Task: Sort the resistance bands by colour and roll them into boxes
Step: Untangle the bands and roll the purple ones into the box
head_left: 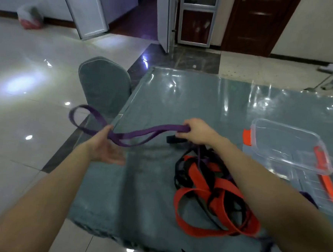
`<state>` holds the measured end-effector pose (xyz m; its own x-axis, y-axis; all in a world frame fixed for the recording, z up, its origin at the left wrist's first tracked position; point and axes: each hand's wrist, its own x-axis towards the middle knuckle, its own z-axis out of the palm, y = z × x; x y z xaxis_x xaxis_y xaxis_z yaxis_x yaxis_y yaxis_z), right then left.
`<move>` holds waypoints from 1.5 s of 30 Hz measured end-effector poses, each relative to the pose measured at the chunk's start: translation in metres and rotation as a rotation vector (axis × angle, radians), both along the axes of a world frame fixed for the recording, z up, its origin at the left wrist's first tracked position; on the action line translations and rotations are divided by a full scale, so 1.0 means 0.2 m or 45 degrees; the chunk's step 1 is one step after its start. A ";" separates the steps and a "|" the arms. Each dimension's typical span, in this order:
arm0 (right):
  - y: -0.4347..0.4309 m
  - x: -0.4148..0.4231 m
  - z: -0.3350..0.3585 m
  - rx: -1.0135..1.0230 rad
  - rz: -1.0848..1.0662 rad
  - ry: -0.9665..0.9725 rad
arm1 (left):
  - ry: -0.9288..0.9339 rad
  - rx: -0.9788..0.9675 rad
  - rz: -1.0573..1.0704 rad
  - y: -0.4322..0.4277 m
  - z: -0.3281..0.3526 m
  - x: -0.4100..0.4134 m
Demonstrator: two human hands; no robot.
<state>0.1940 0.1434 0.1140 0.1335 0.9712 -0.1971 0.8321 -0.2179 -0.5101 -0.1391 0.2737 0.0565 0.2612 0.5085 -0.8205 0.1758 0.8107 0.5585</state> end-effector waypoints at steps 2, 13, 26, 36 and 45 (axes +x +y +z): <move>0.09 0.08 0.28 0.067 0.011 -0.059 | 0.360 0.042 -0.687 -0.07 0.00 0.04; 0.09 0.25 0.79 0.016 0.103 -0.027 | -0.143 1.621 -1.063 -0.19 0.75 0.96; -0.04 0.45 0.22 0.189 -0.264 0.273 | -0.238 1.350 0.055 0.15 0.75 0.61; 0.05 0.56 0.56 0.373 -0.126 0.478 | 0.585 1.332 -0.435 0.23 0.35 0.49; -0.06 0.58 0.55 0.065 -0.153 0.408 | 0.814 1.212 -1.108 0.24 0.31 0.49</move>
<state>0.3108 0.1310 0.2234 0.1868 0.9619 -0.1995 0.5976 -0.2725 -0.7541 -0.0412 0.3213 0.1188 0.4915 0.7934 -0.3592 0.8347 -0.3114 0.4543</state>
